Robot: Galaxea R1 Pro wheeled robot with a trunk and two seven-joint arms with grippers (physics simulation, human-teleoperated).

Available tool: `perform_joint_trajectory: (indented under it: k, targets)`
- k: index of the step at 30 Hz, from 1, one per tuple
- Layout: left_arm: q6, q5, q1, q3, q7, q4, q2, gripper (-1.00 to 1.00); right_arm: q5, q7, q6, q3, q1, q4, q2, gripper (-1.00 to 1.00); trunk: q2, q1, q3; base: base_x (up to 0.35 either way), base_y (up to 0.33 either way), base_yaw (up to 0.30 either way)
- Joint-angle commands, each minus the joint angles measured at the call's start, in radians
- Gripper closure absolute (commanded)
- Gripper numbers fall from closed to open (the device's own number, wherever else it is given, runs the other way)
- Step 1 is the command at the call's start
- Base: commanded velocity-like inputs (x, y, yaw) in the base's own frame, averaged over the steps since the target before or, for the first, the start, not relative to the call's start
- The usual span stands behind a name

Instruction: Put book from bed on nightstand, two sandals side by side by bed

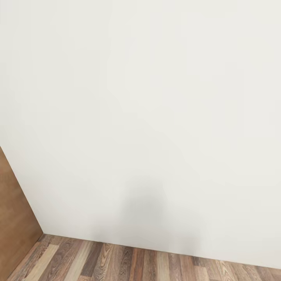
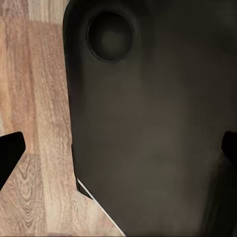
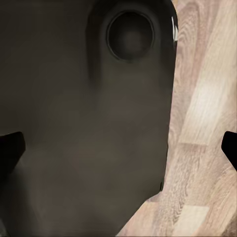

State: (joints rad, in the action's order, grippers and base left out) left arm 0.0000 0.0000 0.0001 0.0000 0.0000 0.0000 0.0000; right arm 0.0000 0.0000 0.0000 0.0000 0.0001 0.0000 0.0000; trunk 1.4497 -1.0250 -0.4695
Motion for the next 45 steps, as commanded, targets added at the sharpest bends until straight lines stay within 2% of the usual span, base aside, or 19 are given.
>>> perform_joint_trajectory:
  k: [1,4,10,19,31,37,38,41,45]
  targets:
    - [-0.003,0.005,-0.001,0.002,-0.006,-0.006,-0.006,-1.00,0.000,-0.006,0.003,-0.006,0.001,0.006,-0.003,-1.00,0.000,0.000,0.000,0.000,0.000,0.000]
    - [-0.002,0.005,-0.001,0.002,-0.011,-0.018,-0.021,-1.00,0.000,-0.023,0.003,-0.008,0.001,0.005,-0.002,-1.00,0.000,0.000,0.000,0.000,0.000,0.000]
    - [-0.002,0.006,-0.001,0.002,-0.011,-0.046,-0.032,-1.00,0.000,-0.033,0.003,-0.008,0.001,0.005,-0.002,-1.00,0.000,0.000,0.000,0.000,0.000,0.000]
    - [-0.005,0.006,-0.001,0.004,-0.011,-0.096,-0.029,-1.00,0.001,-0.034,-0.008,-0.011,0.001,-0.008,-0.005,-1.00,0.000,0.000,0.000,0.000,0.000,0.000]
    - [-0.012,0.006,-0.002,0.006,-0.009,-0.164,-0.027,-1.00,-0.001,-0.037,-0.074,-0.016,0.001,-0.074,-0.009,-1.00,0.000,0.000,0.000,0.000,0.000,0.000]
    - [-0.040,0.002,-0.001,0.006,-0.008,-0.198,-0.024,-1.00,-0.002,-0.038,-0.092,-0.019,0.001,-0.108,-0.011,-1.00,0.000,0.000,0.000,0.000,0.000,0.000]
    - [-0.096,0.002,-0.001,0.006,-0.008,-0.501,-0.024,-1.00,-0.003,-0.038,-0.092,-0.019,0.001,-0.284,-0.011,-1.00,0.000,0.000,0.000,0.000,0.000,0.000]
    - [-0.147,0.001,-0.002,0.007,-0.007,-0.503,-0.016,-1.00,-0.003,-0.038,-0.092,-0.020,0.001,-0.296,-0.011,-1.00,0.000,0.000,0.000,0.000,0.000,0.000]
    - [-0.171,-0.001,-0.004,0.008,-0.006,-0.506,-0.012,-1.00,-0.003,-0.038,-0.092,-0.020,0.001,-0.323,-0.011,-1.00,0.000,0.000,0.000,0.000,0.000,0.000]
